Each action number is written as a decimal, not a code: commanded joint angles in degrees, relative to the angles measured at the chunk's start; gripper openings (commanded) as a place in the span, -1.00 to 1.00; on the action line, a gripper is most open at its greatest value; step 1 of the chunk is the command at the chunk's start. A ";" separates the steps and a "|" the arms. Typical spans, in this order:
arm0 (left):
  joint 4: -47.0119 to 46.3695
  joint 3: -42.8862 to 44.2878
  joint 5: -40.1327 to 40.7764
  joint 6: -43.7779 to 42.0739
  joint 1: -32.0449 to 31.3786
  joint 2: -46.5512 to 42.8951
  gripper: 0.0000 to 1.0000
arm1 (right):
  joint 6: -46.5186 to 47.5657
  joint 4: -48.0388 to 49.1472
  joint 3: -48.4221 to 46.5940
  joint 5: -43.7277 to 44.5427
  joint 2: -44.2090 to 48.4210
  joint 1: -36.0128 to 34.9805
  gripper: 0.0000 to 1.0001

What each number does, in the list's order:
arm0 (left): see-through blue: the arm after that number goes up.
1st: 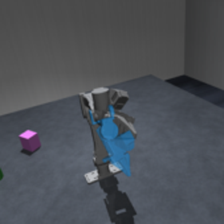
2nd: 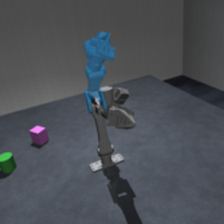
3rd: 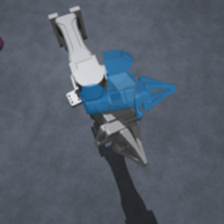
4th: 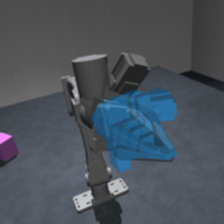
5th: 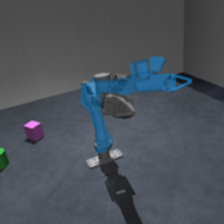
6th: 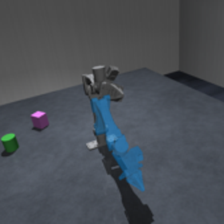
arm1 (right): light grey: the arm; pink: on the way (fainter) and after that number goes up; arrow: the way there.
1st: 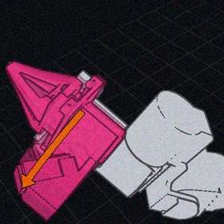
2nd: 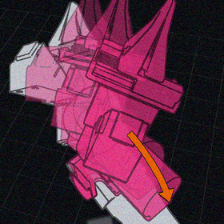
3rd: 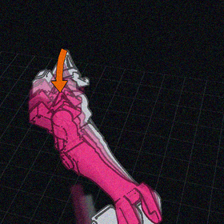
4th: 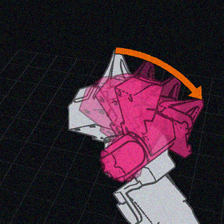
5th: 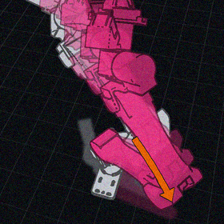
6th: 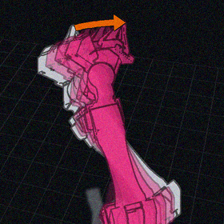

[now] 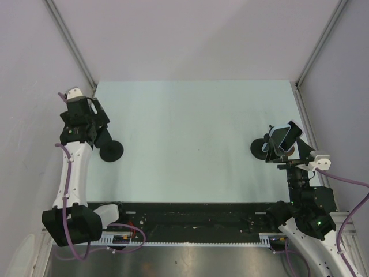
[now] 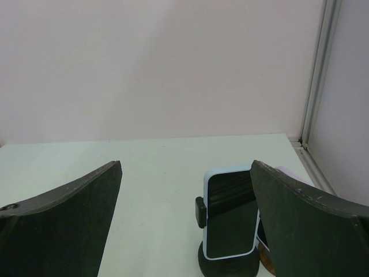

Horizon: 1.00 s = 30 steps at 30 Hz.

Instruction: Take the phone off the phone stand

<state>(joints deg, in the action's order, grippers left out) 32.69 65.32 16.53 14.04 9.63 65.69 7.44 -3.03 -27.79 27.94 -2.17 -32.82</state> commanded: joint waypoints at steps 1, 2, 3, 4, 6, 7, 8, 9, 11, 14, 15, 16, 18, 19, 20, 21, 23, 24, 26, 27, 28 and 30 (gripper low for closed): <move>-2.19 0.51 -0.18 -0.33 0.57 0.40 0.79 | -0.32 0.74 -1.57 -0.61 0.50 -0.23 1.00; -2.19 0.51 -0.54 -0.59 0.57 0.40 0.73 | -0.32 0.83 -1.48 -0.61 0.50 -0.23 0.99; -2.19 0.60 -1.41 -0.77 0.57 0.23 0.67 | -0.24 0.83 -1.48 -0.70 0.50 -0.32 0.99; -2.28 0.60 -1.68 -0.95 0.57 0.14 0.57 | -0.15 0.92 -1.39 -0.70 0.50 -0.23 0.99; -2.28 0.51 -3.16 -1.21 0.48 -0.12 0.45 | -0.15 0.92 -1.30 -0.70 0.59 -0.32 1.00; -2.28 0.51 -3.96 -1.39 0.39 -0.56 0.31 | -0.06 1.09 -1.30 -0.87 0.51 -0.23 1.00; -2.28 0.60 -4.66 -1.82 0.13 -0.74 0.24 | -0.15 1.01 -1.30 -0.96 0.42 -0.32 1.00; -2.19 0.51 -5.71 -2.09 -0.74 -1.09 0.15 | -0.06 1.09 -1.30 -1.05 0.50 -0.32 0.99; -2.45 0.86 -6.34 -3.57 -2.41 -1.97 -0.03 | -0.15 1.09 -1.30 -1.14 0.50 -0.23 0.99; -2.80 1.56 -8.88 -5.95 -7.07 -2.67 -0.23 | -0.15 1.18 -1.30 -1.14 0.51 -0.32 0.99; -2.89 1.83 -9.76 -6.22 -9.08 -2.76 -0.27 | -0.15 1.27 -1.30 -1.14 0.50 -0.32 1.00; -2.98 2.09 -12.73 -6.39 -10.75 -2.94 -0.36 | -0.15 1.36 -1.21 -1.22 0.50 -0.32 1.00; -3.42 3.14 -15.99 -6.31 -13.56 -2.85 -0.44 | -0.23 1.36 -1.21 -1.14 0.50 -0.23 0.99; -3.68 3.93 -17.92 -6.40 -14.71 -2.76 -0.52 | -0.15 1.27 -1.30 -1.14 0.59 -0.32 0.99; -4.12 4.46 -20.73 -6.57 -15.77 -2.59 -0.56 | -0.23 1.36 -1.21 -1.40 0.51 -0.32 0.99; -4.21 4.99 -22.06 -6.83 -18.30 -2.06 -0.59 | -0.24 1.36 -1.30 -1.49 0.50 -0.23 0.99; -4.38 6.75 -25.30 -8.41 -21.21 -0.84 -0.65 | -0.59 1.53 -1.21 -2.10 0.50 -0.23 0.99; -4.39 7.45 -26.11 -9.03 -24.19 -0.39 -0.67 | -0.67 1.79 -1.30 -2.45 0.50 -0.23 0.99; -4.56 9.38 -27.77 -11.31 -27.63 0.57 -0.72 | -1.29 2.32 -1.39 -4.46 0.42 -0.23 1.00; -4.48 10.00 -28.22 -12.01 -30.86 1.62 -0.73 | -1.55 2.41 -1.48 -5.43 0.42 -0.23 1.00; -4.56 11.05 -28.83 -13.41 -32.55 2.16 -0.74 | -1.73 2.41 -1.65 -6.49 0.16 -0.23 1.00; -4.74 11.76 -30.06 -13.87 -36.76 3.30 -0.74 | -2.34 2.41 -2.18 -9.48 -0.54 -0.23 0.99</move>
<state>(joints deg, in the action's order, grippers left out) 34.04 71.11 -6.96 4.69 -20.86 68.82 6.70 -2.66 -27.79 24.01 -2.17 -32.82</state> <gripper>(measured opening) 0.788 0.995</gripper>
